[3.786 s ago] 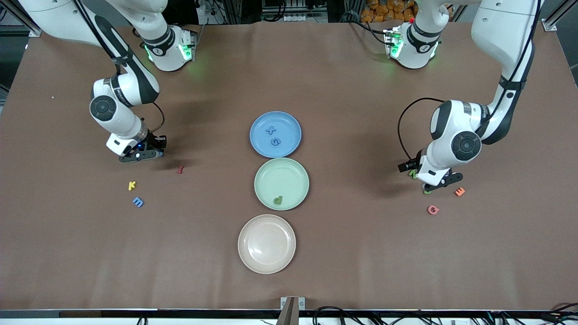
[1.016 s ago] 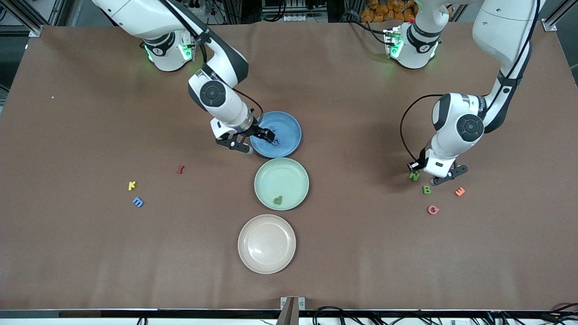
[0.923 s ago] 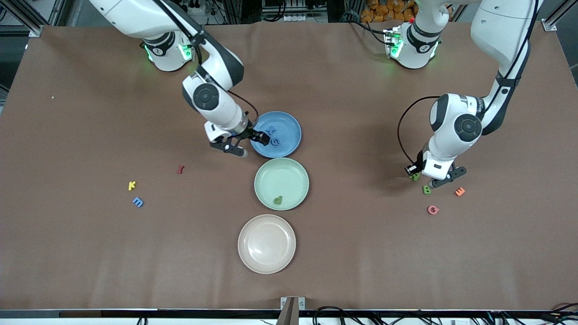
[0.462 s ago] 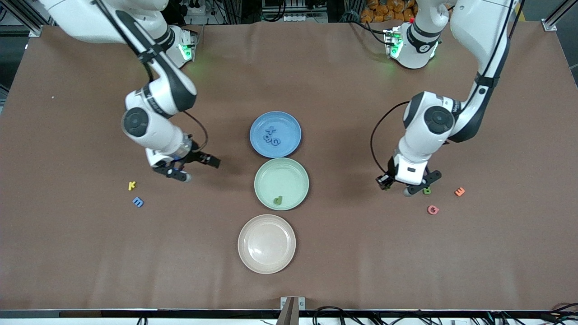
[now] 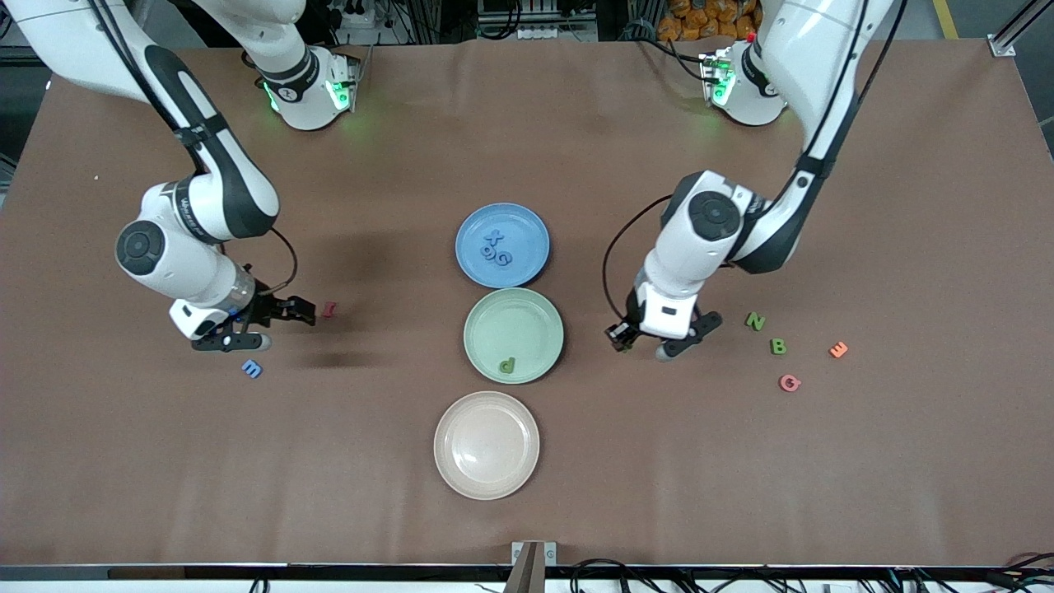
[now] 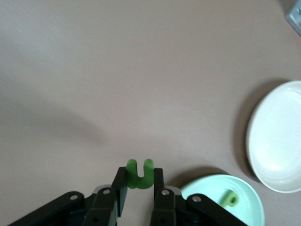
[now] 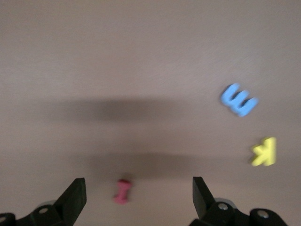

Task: Sort letters by color into matching plates
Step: 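Place the u on the green plate while the right gripper grasps blue E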

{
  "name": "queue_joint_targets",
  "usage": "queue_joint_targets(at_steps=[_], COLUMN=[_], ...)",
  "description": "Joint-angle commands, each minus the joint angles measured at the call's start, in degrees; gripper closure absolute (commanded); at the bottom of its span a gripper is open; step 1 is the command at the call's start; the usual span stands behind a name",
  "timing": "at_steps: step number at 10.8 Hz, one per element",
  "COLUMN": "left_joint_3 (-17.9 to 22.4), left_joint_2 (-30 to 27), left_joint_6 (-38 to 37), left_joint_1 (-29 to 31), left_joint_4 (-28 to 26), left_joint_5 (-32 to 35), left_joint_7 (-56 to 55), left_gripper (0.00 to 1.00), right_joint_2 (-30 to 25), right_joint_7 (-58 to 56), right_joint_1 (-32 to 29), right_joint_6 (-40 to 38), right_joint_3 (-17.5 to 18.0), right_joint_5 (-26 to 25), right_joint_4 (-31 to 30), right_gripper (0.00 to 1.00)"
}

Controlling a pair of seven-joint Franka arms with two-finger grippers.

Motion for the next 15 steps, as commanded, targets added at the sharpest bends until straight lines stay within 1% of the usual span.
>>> queue_joint_targets(at_steps=[1,2,3,4,6,7,9,10,11,12,13,14,15], left_joint_3=[0.45,0.71,1.49,4.98,13.68,15.29,15.48,15.56,15.91,16.09,16.44,16.44,17.4], left_joint_2=[7.89,9.48,10.97,12.12,13.18,13.88,15.11,15.2,15.21,15.21,15.21,15.21,15.21], left_joint_6=[-0.08,0.18,1.4,2.89,3.08,3.08,2.91,2.82,2.82,2.82,2.82,2.91,2.99], left_joint_1=[-3.85,-5.17,-7.36,-11.04,-20.17,-21.95,-22.32,-22.93,-23.2,-23.72,-24.08,-24.52,-25.3], left_joint_4=[9.42,11.71,12.78,13.48,14.1,14.71,16.65,16.74,16.66,16.74,16.74,16.74,16.92], left_joint_5=[-0.86,-0.6,-0.16,0.62,0.72,0.72,0.81,0.81,0.81,0.81,0.81,0.81,0.81], left_joint_7=[-6.64,-8.94,-11.39,-15.16,-18.7,-19.93,-20.38,-20.38,-20.47,-20.47,-20.56,-21.95,-23.62], left_gripper=[1.0,1.0,1.0,1.0,1.0,1.0,1.0,1.0,1.0,1.0,1.0,1.0,0.73], right_joint_2=[0.36,1.58,2.9,4.13,6.33,7.04,8.27,9.49,10.9,12.04,12.75,13.02,13.45], right_joint_7=[-3.98,-9.04,-16.75,-22.04,-24.46,-24.99,-29.19,-33.39,-39.52,-46.29,-51.23,-53.02,-53.29], right_joint_1=[0.2,0.29,0.11,0.02,0.02,-0.06,0.02,0.02,0.02,0.54,0.9,1.34,1.51], right_joint_6=[2.1,4.89,7.62,8.08,8.08,8.08,8.17,8.17,8.08,8.08,8.08,8.0,8.0], right_joint_3=[-3.27,-5.11,-6.95,-7.58,-7.85,-7.85,-7.85,-7.85,-8.2,-9.6,-10.31,-10.66,-11.27], right_joint_5=[-15.05,-16.32,-16.25,-16.07,-16.07,-15.89,-14.93,-11.62,-6.1,-0.57,2.97,4.48,4.5], right_joint_4=[0.97,1.06,1.32,2.55,3.87,4.05,6.06,7.64,9.57,10.81,12.04,12.4,12.66], right_gripper=[0.0,0.0,0.01,0.04,0.08,0.09,0.13,0.16,0.17,0.2,0.22,0.23,0.24])
